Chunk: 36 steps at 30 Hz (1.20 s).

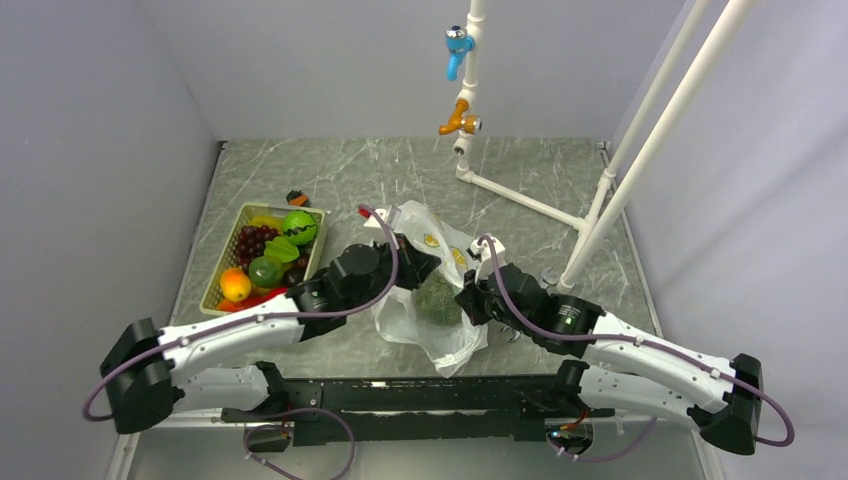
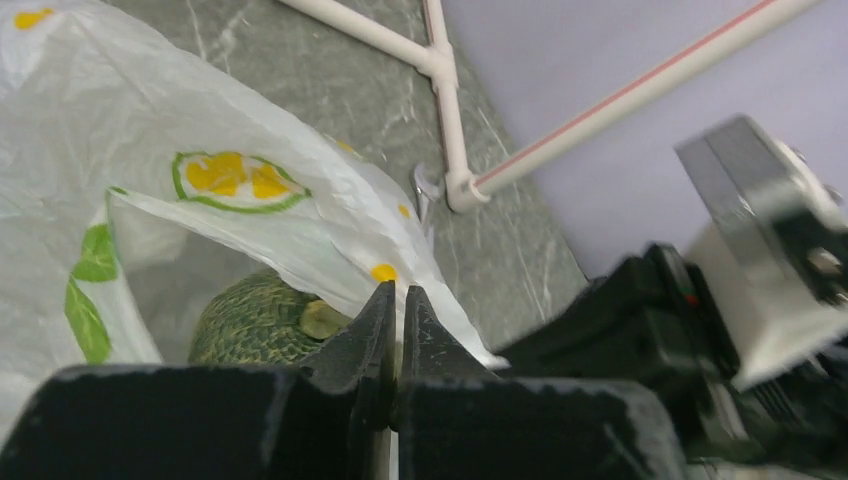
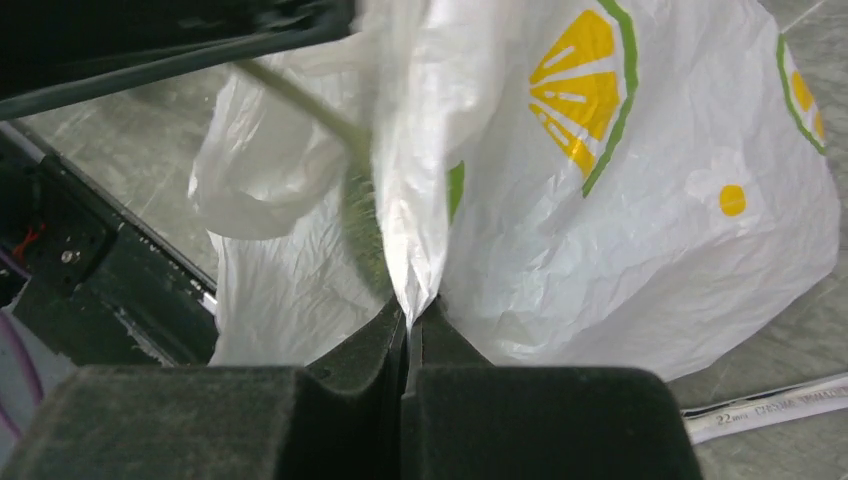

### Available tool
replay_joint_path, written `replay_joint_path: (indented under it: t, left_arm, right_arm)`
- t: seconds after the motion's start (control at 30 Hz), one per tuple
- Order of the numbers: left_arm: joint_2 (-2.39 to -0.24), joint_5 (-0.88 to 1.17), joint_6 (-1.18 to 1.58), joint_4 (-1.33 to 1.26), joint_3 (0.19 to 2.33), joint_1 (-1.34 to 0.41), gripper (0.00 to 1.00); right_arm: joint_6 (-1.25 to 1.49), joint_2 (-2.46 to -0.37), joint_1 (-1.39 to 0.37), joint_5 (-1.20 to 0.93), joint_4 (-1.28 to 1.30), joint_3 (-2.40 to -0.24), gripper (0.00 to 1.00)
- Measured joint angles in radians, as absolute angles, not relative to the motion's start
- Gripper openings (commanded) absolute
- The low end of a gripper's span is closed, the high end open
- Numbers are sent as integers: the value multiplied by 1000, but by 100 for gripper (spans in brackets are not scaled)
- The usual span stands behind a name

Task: Take the fake fruits out of the plastic bag
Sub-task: Take out the fake fruit from the plastic bag, then place the fake fruit in the bin.

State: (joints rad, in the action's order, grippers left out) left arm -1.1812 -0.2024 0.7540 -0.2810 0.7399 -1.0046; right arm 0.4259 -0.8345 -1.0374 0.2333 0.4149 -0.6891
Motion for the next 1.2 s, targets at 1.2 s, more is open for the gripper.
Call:
replay_joint_path:
  t: [1.2]
  left_arm:
    - [-892,-52,506,558,1579,-707,0]
  right_arm:
    - [667,-957,-994,664,568,-710,0]
